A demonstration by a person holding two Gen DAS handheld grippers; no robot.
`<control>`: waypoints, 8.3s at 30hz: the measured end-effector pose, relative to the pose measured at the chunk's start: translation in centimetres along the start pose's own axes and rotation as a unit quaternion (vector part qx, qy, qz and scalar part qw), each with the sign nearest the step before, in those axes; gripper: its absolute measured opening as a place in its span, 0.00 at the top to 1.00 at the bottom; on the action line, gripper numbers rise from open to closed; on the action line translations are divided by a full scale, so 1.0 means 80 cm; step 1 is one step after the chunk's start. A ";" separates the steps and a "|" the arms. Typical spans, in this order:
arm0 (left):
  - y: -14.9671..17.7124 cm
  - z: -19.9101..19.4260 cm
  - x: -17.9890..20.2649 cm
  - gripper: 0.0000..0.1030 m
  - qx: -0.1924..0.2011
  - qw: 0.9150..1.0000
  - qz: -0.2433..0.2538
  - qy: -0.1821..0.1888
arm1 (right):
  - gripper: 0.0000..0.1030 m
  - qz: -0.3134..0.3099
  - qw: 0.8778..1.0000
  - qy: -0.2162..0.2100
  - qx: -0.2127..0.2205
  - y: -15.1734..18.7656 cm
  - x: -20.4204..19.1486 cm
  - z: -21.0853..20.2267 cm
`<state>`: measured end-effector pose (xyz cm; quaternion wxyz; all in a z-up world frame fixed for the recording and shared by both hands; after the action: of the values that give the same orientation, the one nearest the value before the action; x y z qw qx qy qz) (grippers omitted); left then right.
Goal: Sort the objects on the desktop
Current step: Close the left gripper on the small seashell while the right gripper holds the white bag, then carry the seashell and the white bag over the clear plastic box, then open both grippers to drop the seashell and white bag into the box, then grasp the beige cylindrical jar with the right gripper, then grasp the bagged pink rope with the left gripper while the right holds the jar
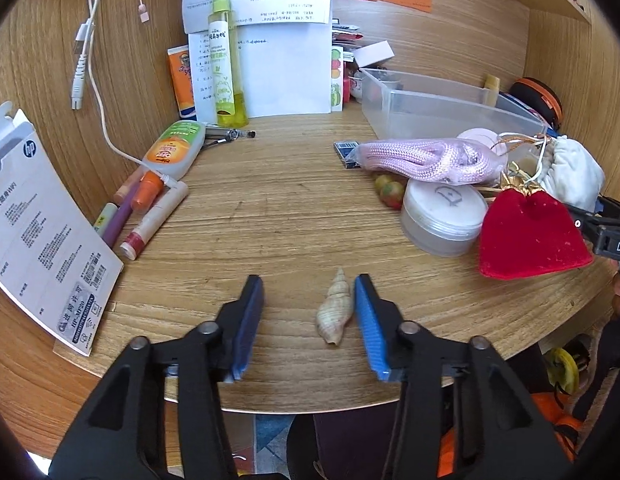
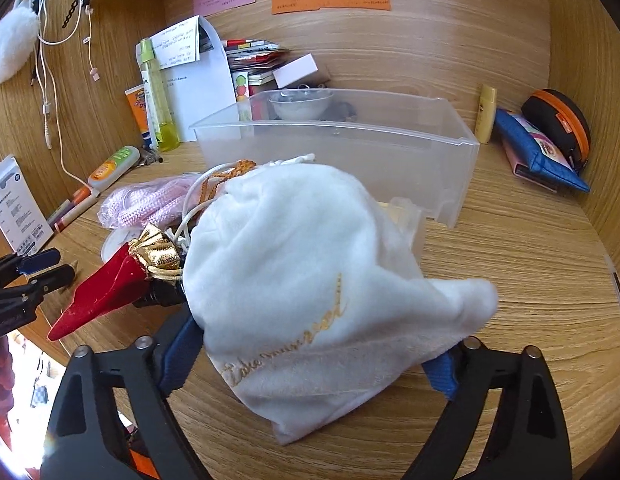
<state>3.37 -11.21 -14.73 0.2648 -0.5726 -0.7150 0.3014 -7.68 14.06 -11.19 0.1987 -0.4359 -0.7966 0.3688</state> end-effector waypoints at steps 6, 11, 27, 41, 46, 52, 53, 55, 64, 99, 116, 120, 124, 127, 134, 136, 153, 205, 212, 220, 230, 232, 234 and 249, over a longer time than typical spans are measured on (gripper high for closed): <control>0.003 0.003 0.004 0.63 0.004 1.000 0.009 -0.002 | 0.28 -0.004 1.000 0.008 0.005 0.001 0.001 -0.003; 0.004 0.002 0.006 0.68 0.005 1.000 0.004 0.003 | 0.35 0.002 1.000 0.010 0.009 0.001 0.006 -0.006; -0.001 0.008 0.001 0.83 0.020 1.000 -0.006 -0.010 | 0.52 0.023 0.999 -0.009 0.031 -0.008 0.017 -0.025; -0.018 0.015 0.004 0.83 0.034 0.999 -0.026 0.003 | 0.53 0.030 0.998 -0.013 0.044 -0.021 0.029 -0.038; -0.032 0.012 0.007 0.83 0.044 0.998 -0.031 0.015 | 0.53 0.028 0.998 -0.013 0.054 -0.034 0.033 -0.043; -0.051 0.010 0.011 0.83 0.055 0.998 -0.034 0.025 | 0.53 0.012 0.998 -0.002 0.059 -0.049 0.037 -0.043; -0.054 0.010 0.012 0.83 0.056 0.997 -0.034 0.027 | 0.53 0.011 0.998 -0.003 0.060 -0.051 0.038 -0.042; -0.060 0.010 0.013 0.83 0.060 0.997 -0.034 0.028 | 0.53 0.008 0.998 0.000 0.061 -0.056 0.040 -0.041; -0.091 0.016 0.025 0.83 0.068 0.995 -0.044 0.053 | 0.53 -0.027 0.993 0.010 0.110 -0.100 0.041 -0.067; -0.241 0.064 0.120 0.83 0.054 0.986 -0.002 0.156 | 0.53 -0.040 0.997 -0.004 0.066 -0.179 0.085 0.025; -0.255 0.142 0.154 0.83 -0.022 0.986 0.041 0.158 | 0.54 -0.081 0.997 -0.009 0.002 -0.198 0.096 0.095; -0.256 0.156 0.161 0.83 -0.037 0.986 0.053 0.156 | 0.54 -0.091 0.996 -0.005 -0.027 -0.188 0.103 0.121; -0.254 0.170 0.167 0.83 -0.056 0.984 0.063 0.154 | 0.54 -0.102 0.993 -0.007 -0.053 -0.177 0.104 0.138; -0.250 0.179 0.171 0.83 -0.072 0.983 0.067 0.154 | 0.53 -0.102 0.993 -0.015 -0.060 -0.174 0.104 0.142; -0.248 0.183 0.176 0.81 -0.076 0.982 0.074 0.153 | 0.48 -0.087 0.993 -0.023 -0.075 -0.171 0.109 0.144; -0.248 0.181 0.176 0.70 -0.071 0.983 0.077 0.148 | 0.47 -0.089 0.993 -0.023 -0.073 -0.172 0.109 0.144; -0.266 0.118 0.166 0.34 0.005 0.988 0.079 0.130 | 0.24 -0.145 0.988 0.011 -0.056 -0.177 0.089 0.100; -0.124 0.014 0.129 0.05 0.041 0.992 0.021 0.115 | 0.07 -0.028 0.990 0.137 0.017 -0.027 0.064 -0.055; -0.112 0.029 0.117 0.05 0.018 0.993 0.001 0.115 | 0.07 -0.030 0.991 0.133 -0.011 -0.008 0.057 -0.030; -0.100 0.056 0.113 0.05 -0.019 0.994 -0.003 0.111 | 0.10 -0.036 0.989 0.143 -0.022 0.001 0.066 -0.009; -0.104 0.081 0.127 0.01 -0.046 0.990 -0.007 0.132 | 0.38 -0.009 0.997 0.072 -0.009 -0.004 0.066 -0.005; -0.106 0.084 0.130 0.01 -0.049 0.990 -0.007 0.132 | 0.38 -0.008 0.998 0.067 -0.009 -0.005 0.066 -0.005; -0.107 0.089 0.130 0.00 -0.053 0.991 -0.007 0.126 | 0.38 -0.010 0.998 0.065 -0.008 -0.005 0.066 -0.005; -0.121 0.078 0.086 0.16 -0.040 0.990 -0.057 0.126 | 0.38 0.028 0.999 0.032 0.019 -0.019 0.088 -0.019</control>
<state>-8.93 -6.84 -11.65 0.3466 -0.5743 -0.7190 0.1819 -11.34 20.07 -9.10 0.2219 -0.4658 -0.7700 0.3753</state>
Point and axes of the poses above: each gripper's, at about its wrist camera, not at the fingertips, and z roughly the way its jaws point, x to its right, y to its underside, the point moved 7 cm from there along z, roughly the way its jaws point, and after that the axes turned 4 degrees about -z, right-handed, at the moved point
